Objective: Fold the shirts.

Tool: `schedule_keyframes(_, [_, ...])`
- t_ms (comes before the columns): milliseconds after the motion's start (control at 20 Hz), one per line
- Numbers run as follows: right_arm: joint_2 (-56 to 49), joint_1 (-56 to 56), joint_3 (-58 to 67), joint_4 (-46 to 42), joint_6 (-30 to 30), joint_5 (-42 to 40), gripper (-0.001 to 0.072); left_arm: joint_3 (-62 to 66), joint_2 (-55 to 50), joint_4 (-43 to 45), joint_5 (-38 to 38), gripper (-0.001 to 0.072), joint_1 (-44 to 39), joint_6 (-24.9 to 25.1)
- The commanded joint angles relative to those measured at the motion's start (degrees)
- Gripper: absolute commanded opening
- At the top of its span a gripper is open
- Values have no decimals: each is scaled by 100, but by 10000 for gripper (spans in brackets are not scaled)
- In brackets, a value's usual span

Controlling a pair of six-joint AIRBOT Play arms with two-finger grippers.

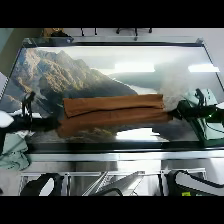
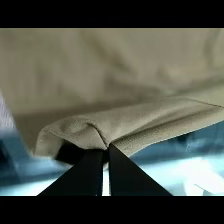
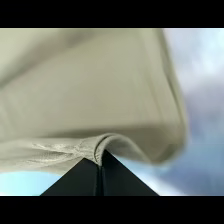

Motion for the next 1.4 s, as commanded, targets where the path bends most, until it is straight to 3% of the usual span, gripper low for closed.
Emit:
schedule_keyframes(0, [-682, 391, 566, 898, -619, -916, 19, 1311, -1530, -411, 511, 16, -96, 313])
schedule_keyframes(200, [-1690, 892, 940, 898, -1029, -1808, 20, 2747, -3567, -398, 605, 16, -444, 385])
schedule_keyframes(350, [-2120, 1010, 1043, 933, -1368, -2002, 28, 3519, -4675, -398, 636, 18, -544, 380])
schedule_keyframes(400, [-2129, 984, 1058, 933, -1364, -1952, 84, 3768, -4920, -404, 560, 20, -544, 369])
schedule_keyframes(450, [-2090, 898, 1110, 931, -1362, -1738, 316, 4030, -5093, -389, 431, 86, -544, 378])
schedule_keyframes(500, [-2039, 763, 1209, 929, -1338, -1377, 387, 4319, -5233, -391, 286, 468, -540, 378])
schedule_keyframes(550, [-1991, 584, 1349, 890, -1233, -1003, 387, 4581, -5298, -391, 195, 694, -520, 374])
schedule_keyframes(600, [-1974, 409, 1497, 739, -1228, -756, 399, 4852, -5324, -391, 120, 698, -483, 374])
schedule_keyframes(700, [-1998, 68, 1687, 334, -1034, -654, 639, 5348, -5316, -398, -31, 698, -409, 356])
schedule_keyframes(750, [-2052, -26, 1694, 273, -1032, -643, 656, 5552, -5305, -439, -203, 697, -376, 352])
schedule_keyframes(950, [-2446, 79, 1694, 352, -1078, -610, 653, 6179, -5289, -439, -940, 698, -426, 243])
schedule_keyframes(1200, [-2804, 673, 1698, 372, -1108, -614, 646, 6306, -5283, -452, -1325, 697, -708, 107])
schedule_keyframes(1250, [-2850, 793, 1698, 372, -1158, -610, 553, 6306, -5283, -452, -1346, 697, -826, 96])
schedule_keyframes(1300, [-2874, 909, 1698, 372, -1244, -586, 396, 6306, -5283, -452, -1335, 697, -970, 92])
schedule_keyframes(1350, [-2876, 986, 1703, 376, -1255, -566, 336, 6306, -5283, -450, -1307, 696, -1132, 87])
